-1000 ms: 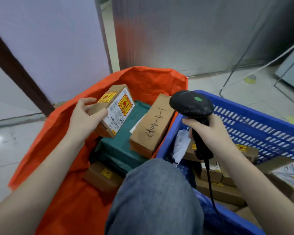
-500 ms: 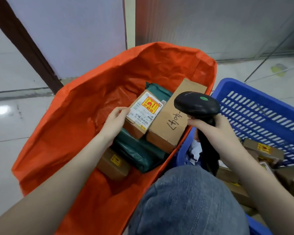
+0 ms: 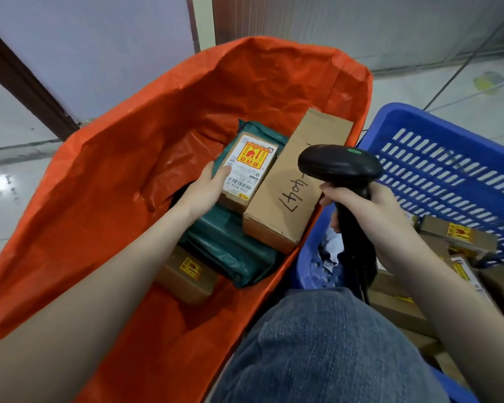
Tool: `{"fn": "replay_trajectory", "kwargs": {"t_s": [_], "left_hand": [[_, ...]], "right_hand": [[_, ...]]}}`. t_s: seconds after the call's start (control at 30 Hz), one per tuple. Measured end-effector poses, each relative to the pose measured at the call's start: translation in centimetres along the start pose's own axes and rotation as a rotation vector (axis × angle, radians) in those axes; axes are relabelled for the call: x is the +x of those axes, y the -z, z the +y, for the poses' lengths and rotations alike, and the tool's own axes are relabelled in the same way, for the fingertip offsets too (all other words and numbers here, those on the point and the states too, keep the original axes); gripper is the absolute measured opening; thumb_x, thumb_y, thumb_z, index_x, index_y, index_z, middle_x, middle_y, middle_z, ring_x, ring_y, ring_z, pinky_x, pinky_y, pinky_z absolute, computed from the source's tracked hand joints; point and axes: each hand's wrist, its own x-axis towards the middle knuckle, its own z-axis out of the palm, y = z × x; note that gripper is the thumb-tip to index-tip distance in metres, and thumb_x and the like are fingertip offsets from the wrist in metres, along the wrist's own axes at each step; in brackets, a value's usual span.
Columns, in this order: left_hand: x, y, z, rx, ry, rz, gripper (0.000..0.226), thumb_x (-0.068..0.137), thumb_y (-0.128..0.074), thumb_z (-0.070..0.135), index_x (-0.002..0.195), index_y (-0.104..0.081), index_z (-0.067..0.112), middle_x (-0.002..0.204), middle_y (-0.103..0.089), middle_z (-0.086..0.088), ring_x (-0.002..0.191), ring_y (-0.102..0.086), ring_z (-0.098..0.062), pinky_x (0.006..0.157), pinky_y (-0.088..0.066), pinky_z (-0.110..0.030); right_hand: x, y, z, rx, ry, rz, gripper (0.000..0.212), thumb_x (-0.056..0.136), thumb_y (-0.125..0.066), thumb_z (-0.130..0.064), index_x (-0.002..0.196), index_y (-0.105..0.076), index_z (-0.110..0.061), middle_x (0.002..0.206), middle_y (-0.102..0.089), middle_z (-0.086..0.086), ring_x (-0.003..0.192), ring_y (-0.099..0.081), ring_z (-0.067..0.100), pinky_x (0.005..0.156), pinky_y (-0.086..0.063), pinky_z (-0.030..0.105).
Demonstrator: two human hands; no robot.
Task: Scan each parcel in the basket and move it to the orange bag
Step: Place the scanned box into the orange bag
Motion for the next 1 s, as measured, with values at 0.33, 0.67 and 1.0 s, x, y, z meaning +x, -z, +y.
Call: {"fn": "replay_trajectory", "kwargs": {"t_s": [0.33, 0.67, 1.0], "left_hand": [[-5.2, -1.3, 10.3, 0.087, -0.377, -0.007, 0.061, 0.098, -0.039, 0.05, 0.152, -0.025, 0.026, 0.159, -0.018, 0.001, 0.145, -0.016, -0.01, 0.104, -0.016, -0.024], [-12.3, -10.6, 21.2, 0.129, -0.644, -0.175, 0.052, 0.097, -0.047, 0.046, 0.143, -0.041, 0.025, 0.149, -0.037, 0.003, 0.135, -0.033, -0.008, 0.104, -0.024, -0.019], [-15.3, -25.6, 24.2, 0.289, -0.729, -0.426, 0.064, 0.092, -0.057, 0.045, 0.147, -0.029, 0.027, 0.154, -0.03, 0.004, 0.138, -0.031, -0.012, 0.1, -0.026, -0.023]], "right_hand": [[-2.7, 3.7, -2.3, 0.049, 0.044, 0.084, 0.022, 0.092, -0.06, -0.025, 0.085, -0.063, -0.004, 0.074, -0.067, 0.003, 0.049, -0.063, 0.017, 0.051, -0.049, 0.025], [-9.6, 15.9, -2.4, -0.004, 0.084, 0.352, 0.024, 0.089, -0.063, -0.031, 0.09, -0.064, -0.007, 0.051, -0.061, -0.002, 0.045, -0.058, 0.01, 0.047, -0.045, 0.018], [-15.5, 30.2, 3.4, 0.089, 0.047, 0.598, 0.018, 0.087, -0.066, -0.024, 0.087, -0.064, -0.006, 0.052, -0.061, 0.004, 0.048, -0.058, 0.014, 0.052, -0.046, 0.025]]}}
